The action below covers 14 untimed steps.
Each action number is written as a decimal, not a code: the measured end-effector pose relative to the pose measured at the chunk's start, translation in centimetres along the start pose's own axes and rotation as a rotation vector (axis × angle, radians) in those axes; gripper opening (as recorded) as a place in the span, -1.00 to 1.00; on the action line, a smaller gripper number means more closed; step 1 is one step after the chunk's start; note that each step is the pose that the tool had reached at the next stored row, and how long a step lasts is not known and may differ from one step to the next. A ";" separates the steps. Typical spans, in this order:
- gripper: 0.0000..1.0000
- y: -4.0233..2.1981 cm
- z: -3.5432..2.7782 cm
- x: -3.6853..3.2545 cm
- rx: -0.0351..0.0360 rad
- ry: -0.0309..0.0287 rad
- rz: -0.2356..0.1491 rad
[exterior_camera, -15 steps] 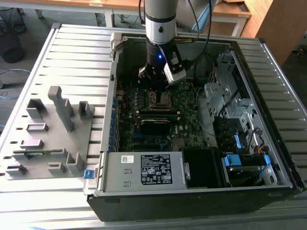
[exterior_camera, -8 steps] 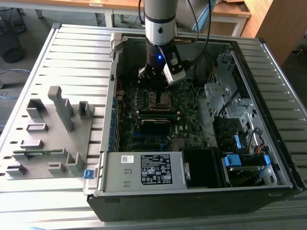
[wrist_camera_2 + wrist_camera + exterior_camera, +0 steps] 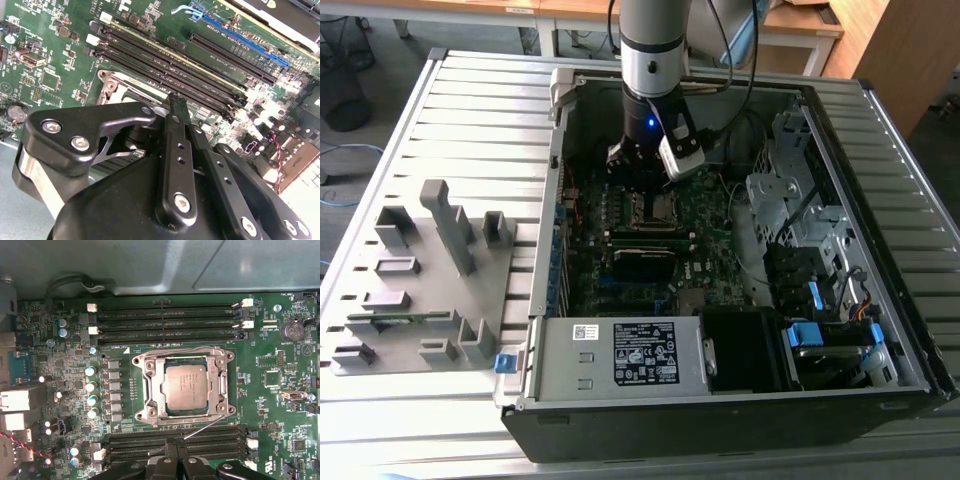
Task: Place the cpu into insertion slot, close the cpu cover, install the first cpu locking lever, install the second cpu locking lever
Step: 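Install the second cpu locking lever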
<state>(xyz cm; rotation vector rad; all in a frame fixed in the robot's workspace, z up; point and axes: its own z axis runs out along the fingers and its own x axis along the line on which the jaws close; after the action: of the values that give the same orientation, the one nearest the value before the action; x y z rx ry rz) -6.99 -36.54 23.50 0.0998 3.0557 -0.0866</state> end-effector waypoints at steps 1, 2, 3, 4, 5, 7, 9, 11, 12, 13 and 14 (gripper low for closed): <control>-0.80 0.00 0.00 0.00 0.0001 0.0001 0.000; -0.80 0.00 0.00 0.00 0.0000 0.0000 0.000; -0.80 0.00 0.01 0.00 -0.0001 0.0000 0.000; -0.80 0.00 0.01 0.00 -0.0001 -0.0001 0.000; -0.80 0.00 0.02 0.00 -0.0001 -0.0001 0.000; -0.80 0.01 0.08 0.01 -0.0005 -0.0002 0.000; -0.80 0.01 0.12 0.01 -0.0002 -0.0001 0.000; -0.80 0.01 0.16 0.02 0.0000 0.0000 0.000; -0.80 0.01 0.18 0.02 0.0000 0.0000 0.000; -0.80 0.01 0.19 0.02 -0.0001 0.0000 0.000; -0.80 0.01 0.19 0.02 0.0000 0.0000 0.000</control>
<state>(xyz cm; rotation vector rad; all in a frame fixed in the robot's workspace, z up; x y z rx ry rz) -6.99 -36.54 23.30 0.0998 3.0557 -0.0865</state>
